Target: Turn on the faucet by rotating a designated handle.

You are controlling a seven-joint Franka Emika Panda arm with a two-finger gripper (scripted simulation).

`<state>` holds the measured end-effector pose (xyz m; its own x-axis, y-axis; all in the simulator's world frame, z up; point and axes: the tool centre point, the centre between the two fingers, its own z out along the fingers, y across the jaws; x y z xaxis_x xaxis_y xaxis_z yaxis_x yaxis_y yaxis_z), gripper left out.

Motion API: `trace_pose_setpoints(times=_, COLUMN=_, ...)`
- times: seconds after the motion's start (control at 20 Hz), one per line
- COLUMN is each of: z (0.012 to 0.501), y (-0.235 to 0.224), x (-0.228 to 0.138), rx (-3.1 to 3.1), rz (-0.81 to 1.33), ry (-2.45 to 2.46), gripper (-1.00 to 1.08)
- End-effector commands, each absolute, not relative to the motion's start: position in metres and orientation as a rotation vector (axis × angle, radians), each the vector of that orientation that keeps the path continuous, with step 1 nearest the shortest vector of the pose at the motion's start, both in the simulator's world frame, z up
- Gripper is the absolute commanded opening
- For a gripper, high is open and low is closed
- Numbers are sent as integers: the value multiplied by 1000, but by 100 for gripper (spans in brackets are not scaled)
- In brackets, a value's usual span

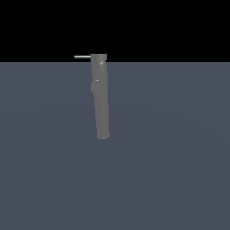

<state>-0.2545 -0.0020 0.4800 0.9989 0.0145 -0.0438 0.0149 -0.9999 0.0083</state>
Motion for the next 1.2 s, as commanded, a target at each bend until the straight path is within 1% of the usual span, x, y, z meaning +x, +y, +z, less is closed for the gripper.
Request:
trace_pose_setpoints(times=0.0, z=480, y=-2, x=-254, rx=3132, rz=-69, ry=23, gripper=-100)
trace_pose_setpoints(times=0.45, z=473, y=10, x=-244, rx=3117, rz=-76, ry=86, gripper=-100)
trace_pose_setpoints(times=0.8, z=472, y=11, x=-241, rx=3116, rz=-75, ry=86, gripper=-100)
trace_pose_setpoints(times=1.15, z=468, y=15, x=-217, rx=3112, rz=-68, ry=90, gripper=-100)
